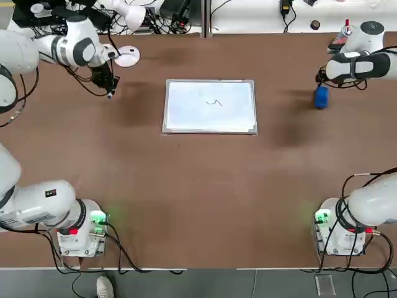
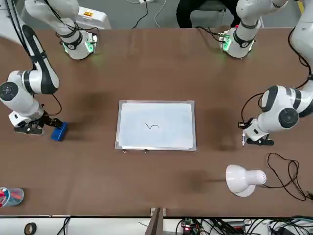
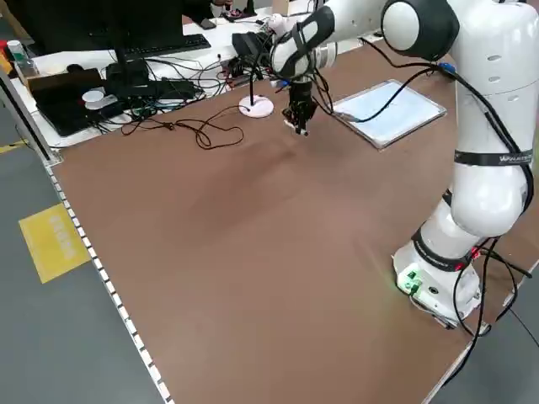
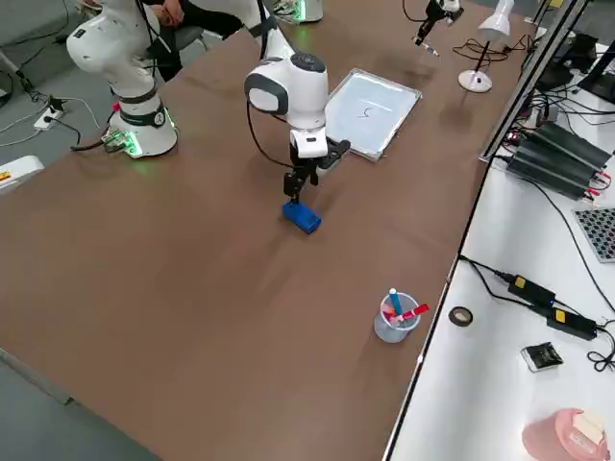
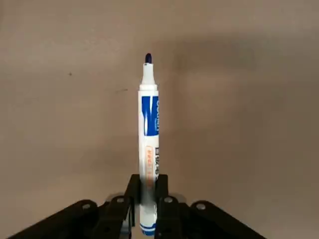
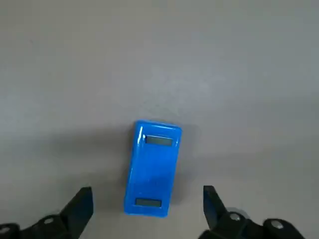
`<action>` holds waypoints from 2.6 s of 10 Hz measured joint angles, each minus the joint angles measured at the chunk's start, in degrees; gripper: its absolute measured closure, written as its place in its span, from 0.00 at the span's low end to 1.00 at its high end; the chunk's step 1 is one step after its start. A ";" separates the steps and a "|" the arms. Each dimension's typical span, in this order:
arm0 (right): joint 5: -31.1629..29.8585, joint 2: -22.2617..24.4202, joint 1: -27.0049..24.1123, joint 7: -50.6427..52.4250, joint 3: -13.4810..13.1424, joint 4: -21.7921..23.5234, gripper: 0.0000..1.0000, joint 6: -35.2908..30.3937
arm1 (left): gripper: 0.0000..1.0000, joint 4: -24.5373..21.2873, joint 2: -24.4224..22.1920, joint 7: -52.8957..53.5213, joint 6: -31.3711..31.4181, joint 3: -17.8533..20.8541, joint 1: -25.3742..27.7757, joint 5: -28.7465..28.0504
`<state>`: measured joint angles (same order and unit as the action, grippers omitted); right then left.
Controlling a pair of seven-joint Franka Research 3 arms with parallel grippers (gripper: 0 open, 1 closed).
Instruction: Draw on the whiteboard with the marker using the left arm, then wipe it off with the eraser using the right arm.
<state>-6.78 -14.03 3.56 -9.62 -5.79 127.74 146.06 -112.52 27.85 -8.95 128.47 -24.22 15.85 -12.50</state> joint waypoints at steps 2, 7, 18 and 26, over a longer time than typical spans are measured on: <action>0.00 -0.10 -0.02 0.36 0.00 0.01 0.00 -0.09 | 0.83 -3.14 0.00 -0.06 4.43 0.02 0.93 -2.44; 0.00 -2.65 -1.17 0.52 -0.03 1.97 0.00 6.71 | 0.83 -6.66 0.76 -0.33 9.11 0.07 2.42 -4.21; 0.00 -8.04 -1.60 0.78 0.17 4.02 0.00 16.15 | 0.66 -6.70 2.22 -4.61 9.67 -0.03 2.06 -4.25; 0.00 -9.03 -1.59 0.91 0.22 4.12 0.00 18.58 | 0.11 -4.88 2.19 -4.63 9.79 -0.43 1.96 -4.31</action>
<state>-6.78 -23.06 1.97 -8.71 -5.57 131.86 164.64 -117.40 30.04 -13.58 138.26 -24.65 17.82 -16.80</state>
